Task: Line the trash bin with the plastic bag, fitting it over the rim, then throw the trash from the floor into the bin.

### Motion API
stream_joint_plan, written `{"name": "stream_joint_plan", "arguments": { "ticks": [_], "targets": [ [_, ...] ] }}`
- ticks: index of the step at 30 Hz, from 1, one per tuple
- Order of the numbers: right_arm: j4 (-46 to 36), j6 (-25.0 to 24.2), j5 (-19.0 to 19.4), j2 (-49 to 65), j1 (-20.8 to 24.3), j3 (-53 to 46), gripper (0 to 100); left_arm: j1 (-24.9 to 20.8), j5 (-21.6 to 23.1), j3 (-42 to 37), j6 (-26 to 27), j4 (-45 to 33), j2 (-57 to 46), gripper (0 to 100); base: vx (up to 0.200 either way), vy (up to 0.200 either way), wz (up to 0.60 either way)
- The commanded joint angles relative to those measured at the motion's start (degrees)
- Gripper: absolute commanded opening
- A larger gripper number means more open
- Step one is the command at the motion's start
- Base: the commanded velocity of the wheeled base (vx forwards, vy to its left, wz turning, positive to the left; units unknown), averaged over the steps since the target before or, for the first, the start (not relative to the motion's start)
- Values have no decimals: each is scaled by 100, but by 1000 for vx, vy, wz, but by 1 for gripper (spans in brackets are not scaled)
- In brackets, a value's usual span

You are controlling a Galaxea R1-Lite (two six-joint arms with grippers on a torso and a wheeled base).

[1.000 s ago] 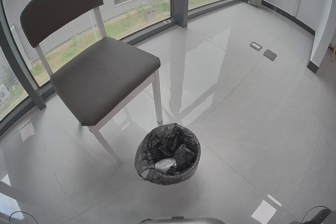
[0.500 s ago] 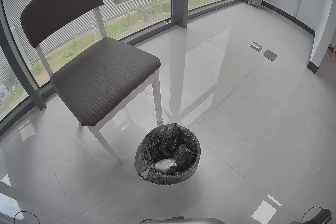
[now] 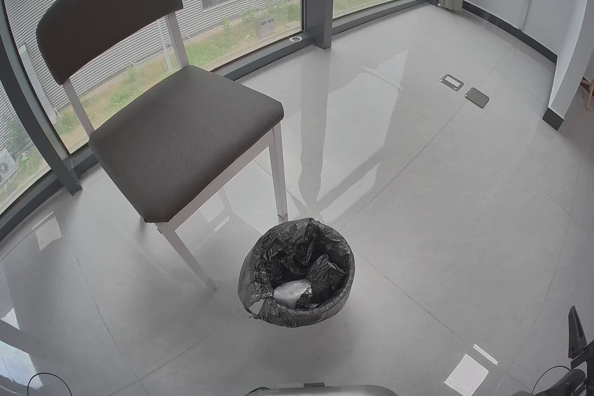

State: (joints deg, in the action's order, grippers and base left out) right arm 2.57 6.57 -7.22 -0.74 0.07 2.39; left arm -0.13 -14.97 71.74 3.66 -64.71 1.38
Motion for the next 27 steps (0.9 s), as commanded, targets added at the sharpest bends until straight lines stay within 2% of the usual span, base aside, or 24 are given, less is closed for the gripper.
{"name": "stream_joint_plan", "arguments": {
  "ticks": [1, 4, 5, 9, 14, 17, 19, 20, 21, 23, 24, 25, 26, 27],
  "targets": [
    [-37, -86, 203, 4, -7, -160, 100, 13, -32, 15, 170, -121, -129, 100, 0, 0, 0],
    [-134, -622, 537, 13, -25, -230, 100, 13, 3, -310, 91, -323, -129, 100, 0, 0, 0],
    [-213, -683, 520, 22, -25, -239, 100, 22, -6, -380, 65, -367, -129, 100, 0, 0, 0],
    [-266, -683, 537, 22, -25, -239, 100, 13, -111, -785, -295, -367, -129, 100, 0, 0, 0],
    [-257, -683, 546, 22, -25, -239, 100, 13, -278, -1145, -269, -165, -129, 100, 0, 0, 0],
    [-257, -683, 546, 22, -25, -239, 100, 22, -340, -1461, -436, -68, -138, 100, 0, 0, 0],
    [-257, -683, 546, 22, -25, -239, 100, 22, -217, -2024, -1051, 160, -129, 100, 0, 0, 0],
    [-257, -683, 546, 22, -25, -239, 100, 22, -182, -2138, -1122, 239, -129, 100, 0, 0, 0],
    [-257, -683, 546, 22, -25, -239, 100, 13, 3, -3008, -1385, 1092, -129, 100, 0, 0, 0],
    [-257, -683, 546, 22, -25, -239, 100, 13, 38, -4045, -1412, 2147, -129, 100, 0, 0, 0],
    [-257, -683, 546, 22, -25, -239, 100, 22, 64, -5091, -1359, 3315, -129, 100, 0, 0, 0],
    [-257, -683, 546, 22, -25, -239, 100, 13, 73, -5443, -1324, 3764, -129, 100, 0, 0, 0],
    [-257, -683, 546, 22, -25, -239, 100, 5, 143, -6559, -1034, 5232, -129, 100, 0, 0, 0],
    [-257, -683, 546, 22, -25, -239, 100, 5, 258, -6858, -919, 5935, -111, 100, 0, 0, 0]
  ]
}}
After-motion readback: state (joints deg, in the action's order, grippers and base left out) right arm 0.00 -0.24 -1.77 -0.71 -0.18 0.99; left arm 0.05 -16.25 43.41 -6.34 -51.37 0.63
